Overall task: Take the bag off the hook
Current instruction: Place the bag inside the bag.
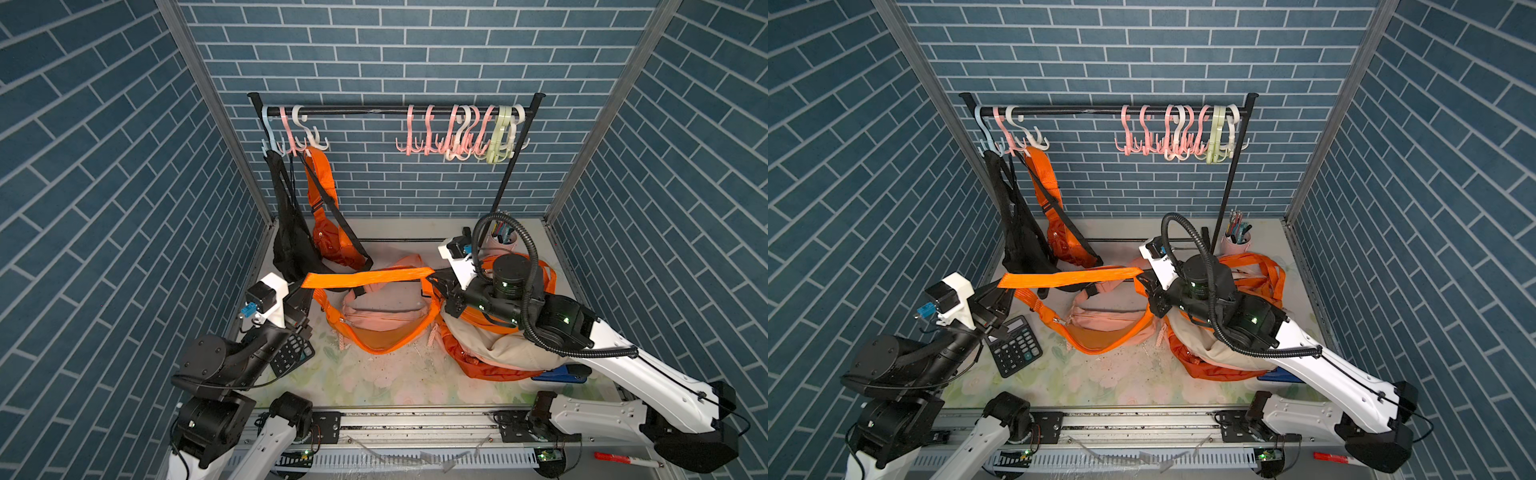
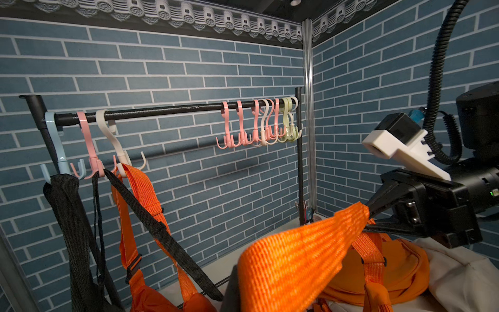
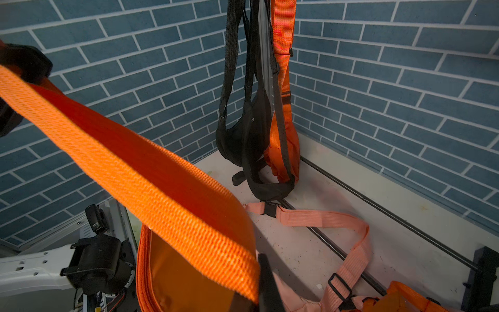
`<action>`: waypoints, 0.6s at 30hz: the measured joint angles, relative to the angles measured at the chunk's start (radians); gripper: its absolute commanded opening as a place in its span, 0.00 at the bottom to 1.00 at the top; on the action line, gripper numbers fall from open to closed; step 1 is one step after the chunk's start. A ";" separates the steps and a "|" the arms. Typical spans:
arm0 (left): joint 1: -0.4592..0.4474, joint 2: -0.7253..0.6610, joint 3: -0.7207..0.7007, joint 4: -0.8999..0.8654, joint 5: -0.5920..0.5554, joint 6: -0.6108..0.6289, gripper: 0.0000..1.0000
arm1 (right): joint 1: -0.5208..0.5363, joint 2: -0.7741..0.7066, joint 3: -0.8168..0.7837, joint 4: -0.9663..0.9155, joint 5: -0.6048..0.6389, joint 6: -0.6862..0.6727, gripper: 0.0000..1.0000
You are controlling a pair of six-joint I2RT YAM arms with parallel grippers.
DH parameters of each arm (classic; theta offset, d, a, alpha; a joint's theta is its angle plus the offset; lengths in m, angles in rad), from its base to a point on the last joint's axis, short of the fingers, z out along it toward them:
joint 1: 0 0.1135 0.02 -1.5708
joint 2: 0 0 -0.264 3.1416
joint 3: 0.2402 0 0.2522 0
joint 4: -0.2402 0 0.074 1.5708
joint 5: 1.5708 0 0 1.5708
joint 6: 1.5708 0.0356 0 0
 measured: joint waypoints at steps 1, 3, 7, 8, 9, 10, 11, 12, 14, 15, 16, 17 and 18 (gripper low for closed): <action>0.000 -0.015 0.000 -0.018 0.001 -0.002 0.00 | 0.019 -0.006 -0.010 0.004 0.017 0.000 0.00; -0.001 -0.045 -0.002 -0.050 0.001 -0.008 0.00 | 0.057 -0.019 -0.030 0.011 0.050 0.000 0.00; -0.008 -0.093 -0.030 -0.089 -0.002 -0.021 0.00 | 0.118 -0.032 -0.072 0.019 0.124 0.000 0.00; -0.013 -0.100 -0.039 -0.100 -0.005 -0.022 0.00 | 0.126 -0.033 -0.083 0.020 0.140 0.000 0.00; -0.019 -0.107 -0.053 -0.110 -0.010 -0.024 0.00 | 0.132 -0.034 -0.097 0.023 0.156 0.001 0.00; -0.023 -0.113 -0.068 -0.120 -0.017 -0.028 0.00 | 0.135 -0.034 -0.114 0.026 0.172 0.002 0.00; -0.026 -0.117 -0.080 -0.126 -0.023 -0.032 0.00 | 0.137 -0.035 -0.130 0.029 0.183 0.004 0.00; -0.027 -0.120 -0.097 -0.133 -0.033 -0.040 0.00 | 0.137 -0.036 -0.151 0.034 0.197 0.005 0.00; -0.028 -0.122 -0.128 -0.138 -0.050 -0.057 0.00 | 0.137 -0.036 -0.188 0.045 0.218 0.011 0.00; -0.028 -0.118 -0.146 -0.140 -0.058 -0.071 0.00 | 0.137 -0.036 -0.206 0.050 0.230 0.013 0.00; -0.029 -0.109 -0.164 -0.140 -0.065 -0.083 0.00 | 0.135 -0.035 -0.221 0.051 0.245 0.019 0.00; -0.029 -0.098 -0.174 -0.140 -0.071 -0.093 0.00 | 0.132 -0.034 -0.229 0.051 0.255 0.025 0.00; -0.029 -0.079 -0.185 -0.140 -0.079 -0.106 0.00 | 0.125 -0.030 -0.232 0.046 0.269 0.034 0.00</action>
